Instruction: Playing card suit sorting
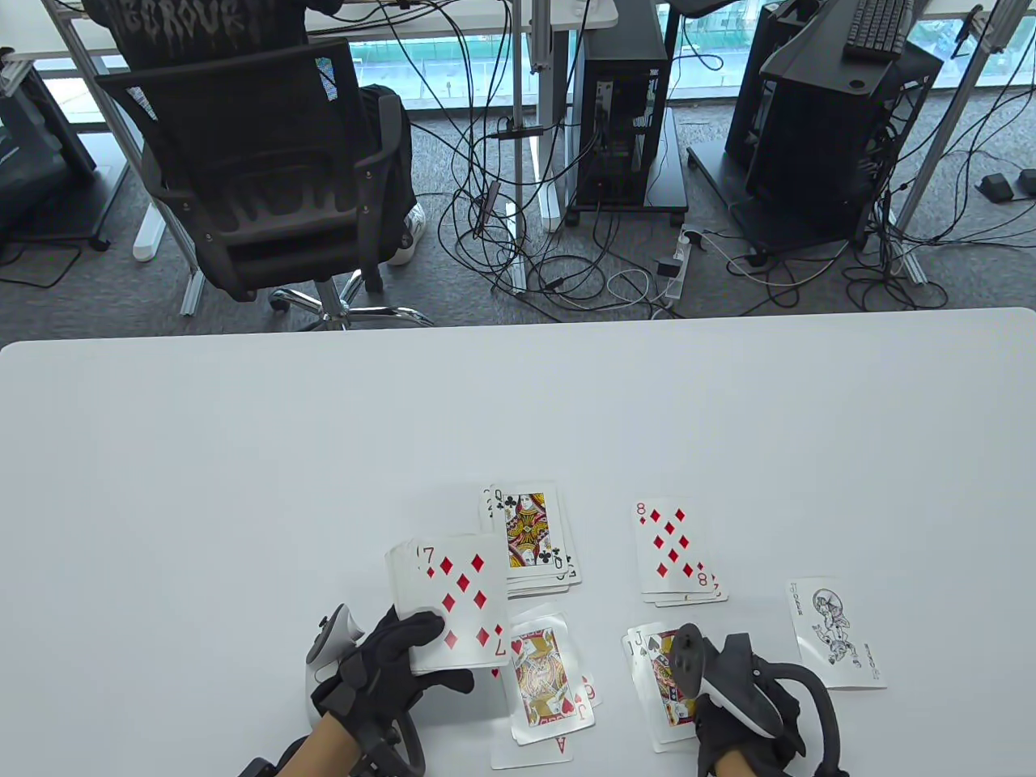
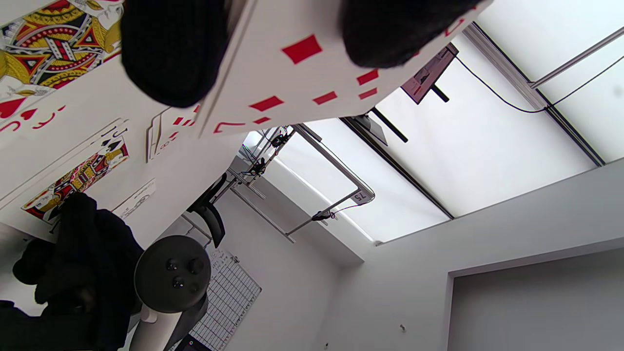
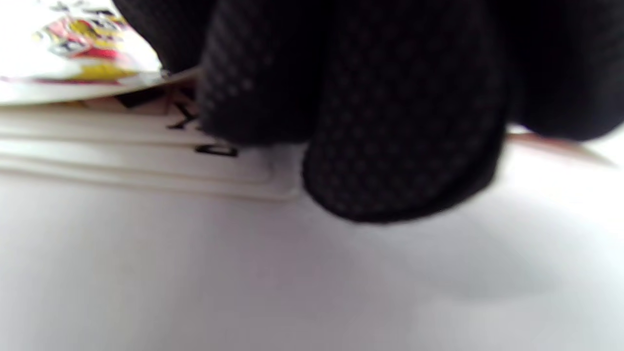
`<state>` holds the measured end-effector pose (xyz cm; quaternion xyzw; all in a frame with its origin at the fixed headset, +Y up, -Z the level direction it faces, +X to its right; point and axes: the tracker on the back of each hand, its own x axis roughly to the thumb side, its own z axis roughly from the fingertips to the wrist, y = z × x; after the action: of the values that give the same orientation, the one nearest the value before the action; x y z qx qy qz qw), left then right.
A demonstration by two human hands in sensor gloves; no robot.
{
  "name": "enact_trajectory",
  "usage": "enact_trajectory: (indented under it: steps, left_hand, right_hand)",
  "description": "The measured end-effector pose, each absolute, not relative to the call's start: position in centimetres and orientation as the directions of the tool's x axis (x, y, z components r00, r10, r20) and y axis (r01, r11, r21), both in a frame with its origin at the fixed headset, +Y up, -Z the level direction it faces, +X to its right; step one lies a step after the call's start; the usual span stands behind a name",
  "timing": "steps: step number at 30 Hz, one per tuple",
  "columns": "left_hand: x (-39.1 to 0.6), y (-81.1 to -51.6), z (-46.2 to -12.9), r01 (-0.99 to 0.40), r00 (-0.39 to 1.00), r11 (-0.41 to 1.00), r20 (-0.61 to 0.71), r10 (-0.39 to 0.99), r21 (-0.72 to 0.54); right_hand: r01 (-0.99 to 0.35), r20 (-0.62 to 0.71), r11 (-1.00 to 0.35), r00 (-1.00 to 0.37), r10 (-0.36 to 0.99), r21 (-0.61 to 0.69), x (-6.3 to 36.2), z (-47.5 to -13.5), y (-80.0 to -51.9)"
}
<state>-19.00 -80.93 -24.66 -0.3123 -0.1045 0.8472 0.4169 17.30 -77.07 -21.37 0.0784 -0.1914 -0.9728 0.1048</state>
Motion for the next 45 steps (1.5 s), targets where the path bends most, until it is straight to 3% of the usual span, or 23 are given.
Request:
enact_trajectory:
  steps: [7, 11, 17, 24, 33, 45]
  left_hand:
    - [-19.0, -80.9, -24.7, -0.640, -0.459, -0.631, -0.441, 0.771, -0.438]
    - [-19.0, -81.0, -24.7, -0.641, -0.456, -0.631, -0.445, 0.771, -0.437]
    - [-18.8, -81.1, -24.6, -0.634, -0.456, -0.638, -0.455, 0.765, -0.438]
    - [-18.8, -81.2, -24.5, -0.636, -0.453, -0.639, -0.461, 0.763, -0.434]
    - [-18.3, -81.1, -24.3, -0.629, -0.441, -0.633, -0.463, 0.769, -0.452]
    - [-18.1, -81.1, -24.3, -0.623, -0.429, -0.626, -0.463, 0.775, -0.470]
  right_hand:
    - [0.179, -0.137, -0.886, -0.956, -0.259, 0.427, 17.2, -21.4, -76.8]
    - [0.121, -0.122, -0.947, -0.979, -0.163, 0.299, 16.1, -21.4, -74.9]
    - [-0.242, 0.103, -0.970, -0.965, 0.243, 0.020, 10.9, -21.4, -71.3]
    - [-0.511, 0.373, -0.840, -0.827, 0.421, -0.184, 4.6, -22.1, -70.7]
    - [-0.612, 0.398, -0.787, -0.743, 0.539, -0.077, 2.1, -22.2, -73.6]
    - [-0.705, 0.376, -0.687, -0.692, 0.616, -0.173, 2.6, -21.8, -73.3]
